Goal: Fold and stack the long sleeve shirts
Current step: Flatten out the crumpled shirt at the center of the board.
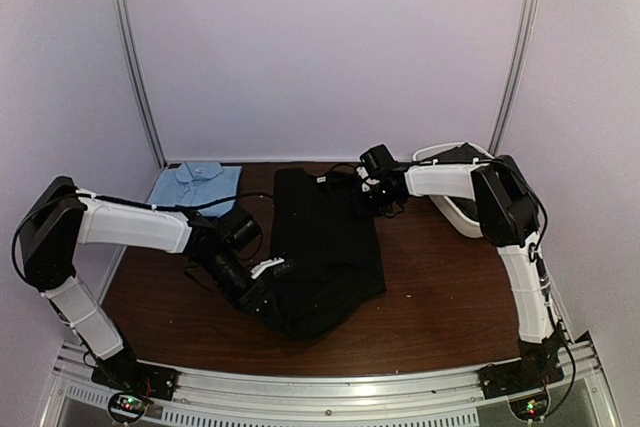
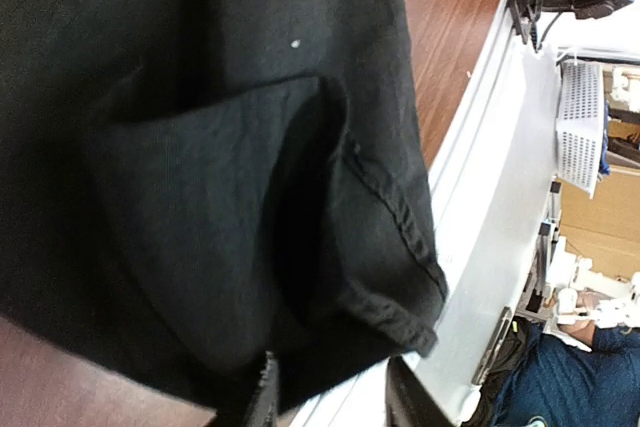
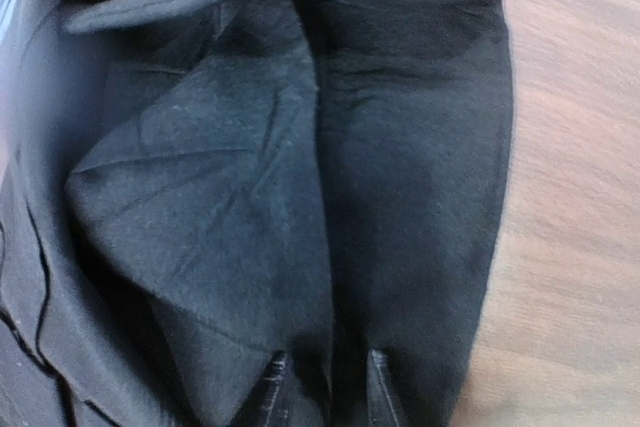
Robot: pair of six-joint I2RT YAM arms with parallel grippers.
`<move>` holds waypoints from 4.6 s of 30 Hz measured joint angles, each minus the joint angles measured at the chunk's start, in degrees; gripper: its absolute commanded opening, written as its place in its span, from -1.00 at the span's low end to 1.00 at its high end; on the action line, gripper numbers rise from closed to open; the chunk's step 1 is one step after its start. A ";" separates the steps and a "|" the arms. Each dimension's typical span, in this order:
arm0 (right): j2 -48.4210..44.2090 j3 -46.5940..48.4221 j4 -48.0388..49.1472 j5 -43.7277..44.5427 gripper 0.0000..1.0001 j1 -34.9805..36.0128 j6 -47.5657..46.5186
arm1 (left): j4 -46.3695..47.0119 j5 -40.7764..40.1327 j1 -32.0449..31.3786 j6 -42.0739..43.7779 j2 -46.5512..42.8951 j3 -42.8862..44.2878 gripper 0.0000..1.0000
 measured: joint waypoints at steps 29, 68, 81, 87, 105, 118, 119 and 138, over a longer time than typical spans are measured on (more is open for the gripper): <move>-25.53 -28.44 0.24 -0.42 0.55 16.09 -12.98 | 0.13 -12.63 7.50 -10.23 2.51 13.94 -0.03; -32.46 -28.48 -24.02 1.84 -1.00 21.03 2.12 | 4.87 -12.66 8.28 -13.40 5.20 11.17 -0.04; -37.27 -41.18 -24.30 -5.88 -0.31 34.14 15.17 | -1.95 -12.68 8.52 -10.47 8.20 12.92 -0.04; -39.85 -34.93 -23.32 0.04 0.20 33.27 16.92 | -2.25 -19.30 8.52 -10.29 8.20 17.16 -0.01; -37.44 -36.30 -0.83 4.90 0.35 17.38 10.93 | 6.27 -32.68 10.14 -15.26 21.84 28.13 0.08; -30.67 -36.68 11.43 4.11 0.35 10.84 10.47 | 10.27 -32.81 10.14 -17.79 24.15 28.15 -0.04; -30.29 -36.68 11.67 4.11 0.35 10.82 10.38 | 10.25 -32.76 10.14 -17.84 24.15 28.15 -0.08; -24.52 -34.25 13.11 4.15 0.37 10.03 9.20 | 11.43 -30.05 9.20 -18.10 24.70 29.97 -1.00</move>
